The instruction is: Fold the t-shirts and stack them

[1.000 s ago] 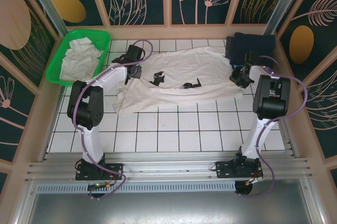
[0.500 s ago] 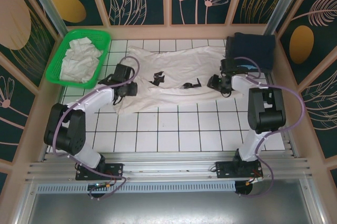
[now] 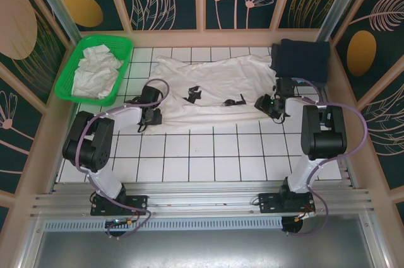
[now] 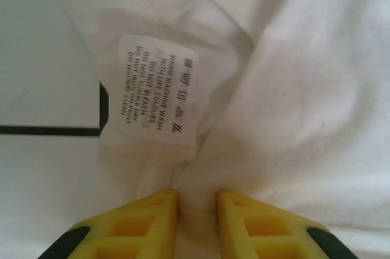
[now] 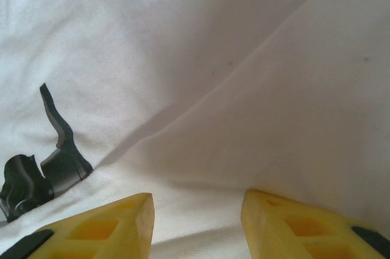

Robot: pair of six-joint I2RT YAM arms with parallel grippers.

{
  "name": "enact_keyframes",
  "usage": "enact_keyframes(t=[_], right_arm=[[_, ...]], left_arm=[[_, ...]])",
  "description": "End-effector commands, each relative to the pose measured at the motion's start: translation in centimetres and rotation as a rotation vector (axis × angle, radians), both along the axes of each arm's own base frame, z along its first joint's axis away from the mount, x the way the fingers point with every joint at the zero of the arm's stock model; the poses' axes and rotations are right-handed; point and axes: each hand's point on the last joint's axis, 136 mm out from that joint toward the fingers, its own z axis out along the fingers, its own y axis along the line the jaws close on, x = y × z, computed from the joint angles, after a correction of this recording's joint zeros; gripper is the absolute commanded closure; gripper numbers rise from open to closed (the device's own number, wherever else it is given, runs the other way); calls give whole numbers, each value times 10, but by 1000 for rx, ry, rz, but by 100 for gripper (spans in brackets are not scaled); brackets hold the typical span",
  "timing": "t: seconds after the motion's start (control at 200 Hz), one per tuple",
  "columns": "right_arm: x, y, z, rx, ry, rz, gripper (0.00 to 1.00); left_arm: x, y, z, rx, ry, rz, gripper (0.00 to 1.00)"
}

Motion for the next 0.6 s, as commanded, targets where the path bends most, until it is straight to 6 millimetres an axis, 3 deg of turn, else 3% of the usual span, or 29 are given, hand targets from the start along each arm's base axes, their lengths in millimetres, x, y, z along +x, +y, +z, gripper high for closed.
enact_keyframes(t=[0.0, 0.15, 0.25, 0.335, 0.395, 0.465, 0.52, 0.596], right_arm=[[-48, -13, -30, -44, 186, -38, 54], [-63, -10, -25, -47, 186, -25, 53], [-78, -3, -29, -48, 209, -23, 53], [-93, 16, -31, -28, 226, -3, 54], [-102, 30, -26, -17, 228, 16, 54], [-103, 35, -15, -23, 210, 14, 54], [-96, 28, 1, -46, 163, -9, 53], [-84, 15, 21, -69, 104, -41, 51]], left_arm=[[-24, 33, -23, 149, 102, 34, 78], [-22, 49, -7, 146, 62, 78, 79], [-15, 55, 22, 131, -18, 108, 75], [-7, 48, 42, 81, -60, 114, 69], [3, 30, 57, -16, -98, 103, 68], [10, -13, 69, -144, -142, 18, 67], [18, -51, 84, -182, -182, -63, 67], [17, -94, 80, -267, -159, -147, 68]])
